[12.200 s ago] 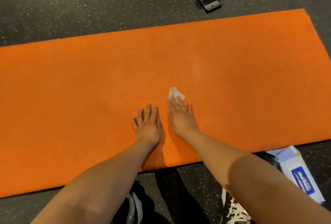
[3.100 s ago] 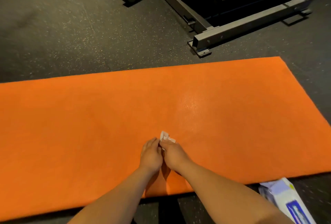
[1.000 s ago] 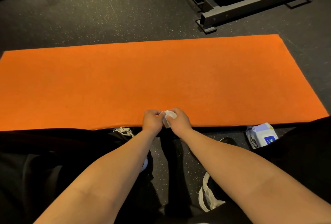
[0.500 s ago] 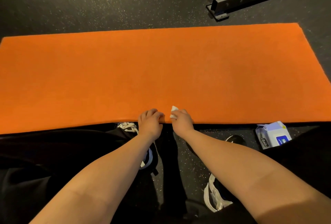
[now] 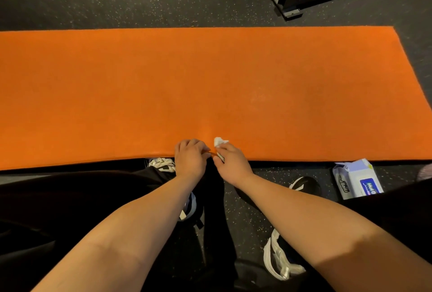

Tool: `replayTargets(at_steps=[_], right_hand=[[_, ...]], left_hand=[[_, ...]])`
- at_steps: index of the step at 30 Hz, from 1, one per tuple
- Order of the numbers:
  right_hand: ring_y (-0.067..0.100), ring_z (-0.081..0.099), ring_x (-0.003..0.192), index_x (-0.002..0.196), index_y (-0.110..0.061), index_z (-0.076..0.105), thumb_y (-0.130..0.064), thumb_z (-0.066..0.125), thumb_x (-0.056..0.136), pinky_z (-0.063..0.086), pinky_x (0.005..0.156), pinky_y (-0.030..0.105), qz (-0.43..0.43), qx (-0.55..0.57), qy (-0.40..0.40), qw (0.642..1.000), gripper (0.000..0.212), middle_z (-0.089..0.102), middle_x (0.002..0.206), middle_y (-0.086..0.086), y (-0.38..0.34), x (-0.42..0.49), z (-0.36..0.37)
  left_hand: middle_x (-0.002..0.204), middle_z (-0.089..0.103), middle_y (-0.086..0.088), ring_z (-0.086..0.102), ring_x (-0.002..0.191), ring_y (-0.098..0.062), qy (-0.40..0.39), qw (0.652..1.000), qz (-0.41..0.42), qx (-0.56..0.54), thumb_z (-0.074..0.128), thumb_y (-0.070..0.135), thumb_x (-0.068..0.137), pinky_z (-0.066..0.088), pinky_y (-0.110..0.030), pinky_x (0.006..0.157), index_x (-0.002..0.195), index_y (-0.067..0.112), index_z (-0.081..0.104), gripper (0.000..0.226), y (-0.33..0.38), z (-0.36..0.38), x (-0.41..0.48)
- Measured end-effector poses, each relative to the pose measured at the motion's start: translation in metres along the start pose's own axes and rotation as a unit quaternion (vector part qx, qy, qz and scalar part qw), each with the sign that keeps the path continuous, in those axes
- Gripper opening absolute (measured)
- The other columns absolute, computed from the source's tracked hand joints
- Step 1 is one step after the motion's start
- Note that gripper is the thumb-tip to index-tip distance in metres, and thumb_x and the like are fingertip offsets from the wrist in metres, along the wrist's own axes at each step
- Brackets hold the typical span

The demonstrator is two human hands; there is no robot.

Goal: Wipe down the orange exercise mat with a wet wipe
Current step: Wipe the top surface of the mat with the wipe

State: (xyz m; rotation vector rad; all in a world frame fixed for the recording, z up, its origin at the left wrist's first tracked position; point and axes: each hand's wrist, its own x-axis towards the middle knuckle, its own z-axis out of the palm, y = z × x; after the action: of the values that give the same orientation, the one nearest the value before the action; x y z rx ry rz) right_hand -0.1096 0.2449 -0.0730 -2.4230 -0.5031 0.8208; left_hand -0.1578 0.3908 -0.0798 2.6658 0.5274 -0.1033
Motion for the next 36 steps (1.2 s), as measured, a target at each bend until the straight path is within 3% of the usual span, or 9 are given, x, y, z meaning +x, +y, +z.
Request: replayTargets(at_steps=[5, 12, 18, 22, 25, 28, 32, 36], right_hand=[[0.022, 0.035, 0.141, 0.149, -0.016, 0.049, -0.034, 0.035, 0.109, 0.020, 0.122, 0.041, 0.056, -0.014, 0.060, 0.997, 0.046, 0.038, 0.157, -0.001, 0.004, -0.002, -0.015], [0.014, 0.034, 0.145, 0.146, -0.019, 0.053, -0.029, 0.036, 0.108, 0.002, 0.126, 0.044, 0.057, 0.036, 0.096, 0.993, 0.043, 0.042, 0.156, -0.004, -0.001, 0.003, -0.028], [0.012, 0.028, 0.149, 0.145, -0.021, 0.053, -0.023, 0.034, 0.108, -0.012, 0.124, 0.045, 0.096, 0.022, 0.154, 0.983, 0.042, 0.040, 0.158, -0.004, 0.003, 0.002, -0.043], [0.016, 0.027, 0.150, 0.147, -0.020, 0.051, -0.028, 0.031, 0.108, -0.009, 0.124, 0.047, 0.142, 0.018, 0.145, 0.979, 0.044, 0.037, 0.160, -0.001, 0.015, 0.004, -0.059], [0.022, 0.025, 0.151, 0.152, -0.020, 0.043, -0.024, 0.029, 0.109, -0.003, 0.124, 0.050, 0.149, 0.012, 0.075, 0.986, 0.045, 0.031, 0.163, 0.002, 0.018, 0.006, -0.054], [0.018, 0.015, 0.154, 0.158, -0.021, 0.032, -0.021, 0.034, 0.108, 0.005, 0.125, 0.048, 0.145, 0.010, 0.018, 0.989, 0.050, 0.019, 0.168, -0.001, 0.023, 0.007, -0.037], [0.020, 0.023, 0.152, 0.155, -0.018, 0.039, -0.014, 0.036, 0.107, 0.019, 0.123, 0.044, 0.070, 0.054, 0.009, 0.996, 0.048, 0.029, 0.164, 0.001, 0.012, 0.018, -0.021], [0.022, 0.029, 0.150, 0.152, -0.017, 0.044, -0.012, 0.039, 0.107, 0.020, 0.124, 0.045, 0.005, 0.087, -0.009, 0.996, 0.045, 0.036, 0.161, 0.003, -0.002, 0.029, -0.008]], left_hand=[[0.106, 0.068, 0.008, 0.048, 0.111, -0.022, 0.008, 0.997, -0.051, -0.054, 0.065, 0.035, 0.094, 0.032, -0.036, 0.098, 0.099, 0.026, 0.074, 0.013, 0.008, -0.007, 0.003], [0.097, 0.066, 0.007, 0.049, 0.109, -0.019, -0.006, 0.985, -0.119, -0.125, 0.066, 0.041, 0.093, 0.043, -0.039, 0.087, 0.094, 0.036, 0.072, 0.008, 0.021, -0.022, 0.010], [0.097, 0.069, 0.012, 0.050, 0.110, -0.016, -0.001, 0.984, -0.103, -0.144, 0.066, 0.041, 0.094, 0.045, -0.042, 0.094, 0.090, 0.035, 0.071, 0.008, 0.063, -0.018, 0.012], [0.099, 0.071, 0.013, 0.050, 0.110, -0.016, -0.012, 0.987, -0.073, -0.140, 0.067, 0.037, 0.094, 0.040, -0.041, 0.100, 0.090, 0.033, 0.075, 0.009, 0.090, -0.009, 0.016], [0.105, 0.071, 0.014, 0.050, 0.114, -0.019, -0.049, 0.991, -0.023, -0.120, 0.065, 0.038, 0.095, 0.040, -0.036, 0.096, 0.093, 0.035, 0.076, 0.011, 0.081, 0.002, 0.016], [0.142, 0.055, 0.006, 0.037, 0.133, -0.026, -0.098, 0.993, 0.002, -0.070, 0.063, 0.035, 0.097, 0.034, -0.036, 0.107, 0.126, 0.029, 0.066, 0.029, 0.053, 0.007, 0.011], [0.158, 0.036, 0.007, 0.024, 0.144, -0.028, -0.104, 0.994, -0.010, 0.011, 0.059, 0.043, 0.096, 0.015, -0.048, 0.118, 0.143, 0.034, 0.050, 0.049, 0.031, 0.002, 0.006], [0.160, 0.034, 0.001, 0.022, 0.147, -0.029, -0.112, 0.994, -0.011, 0.001, 0.054, 0.033, 0.100, 0.013, -0.045, 0.120, 0.150, 0.025, 0.044, 0.051, 0.029, 0.002, 0.006]])
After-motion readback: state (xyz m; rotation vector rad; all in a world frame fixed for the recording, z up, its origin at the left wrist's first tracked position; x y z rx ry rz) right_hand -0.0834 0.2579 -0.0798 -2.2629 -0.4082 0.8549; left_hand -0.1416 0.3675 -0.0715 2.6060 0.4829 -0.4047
